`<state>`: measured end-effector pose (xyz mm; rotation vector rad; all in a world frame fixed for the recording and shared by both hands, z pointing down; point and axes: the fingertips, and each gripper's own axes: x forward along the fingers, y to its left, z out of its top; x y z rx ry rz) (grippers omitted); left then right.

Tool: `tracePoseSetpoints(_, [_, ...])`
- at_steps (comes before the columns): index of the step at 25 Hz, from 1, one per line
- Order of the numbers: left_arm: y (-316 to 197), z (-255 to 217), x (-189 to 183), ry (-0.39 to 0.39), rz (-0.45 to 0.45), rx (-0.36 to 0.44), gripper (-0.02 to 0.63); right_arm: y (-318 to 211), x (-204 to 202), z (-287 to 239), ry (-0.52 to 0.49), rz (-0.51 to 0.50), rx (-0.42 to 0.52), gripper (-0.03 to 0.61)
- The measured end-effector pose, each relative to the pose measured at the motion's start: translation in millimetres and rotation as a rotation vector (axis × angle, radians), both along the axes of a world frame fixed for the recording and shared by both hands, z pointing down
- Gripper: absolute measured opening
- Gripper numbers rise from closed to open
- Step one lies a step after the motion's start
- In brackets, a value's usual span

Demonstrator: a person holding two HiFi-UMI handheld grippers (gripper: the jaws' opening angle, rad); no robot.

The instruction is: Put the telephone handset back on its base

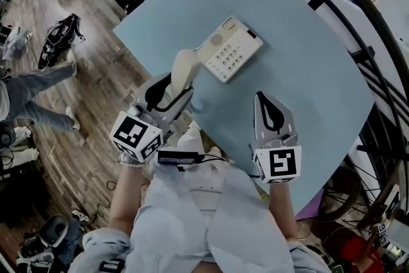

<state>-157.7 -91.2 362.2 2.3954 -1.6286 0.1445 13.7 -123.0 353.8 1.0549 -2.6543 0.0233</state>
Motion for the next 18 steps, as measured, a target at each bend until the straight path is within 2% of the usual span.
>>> tracePoseSetpoints(18, [-79.6, 29.9, -11.4, -0.005, 0.155, -0.052, 0.218, -38.2, -7.0, 16.0, 0.024, 0.175, -0.027, 0.005])
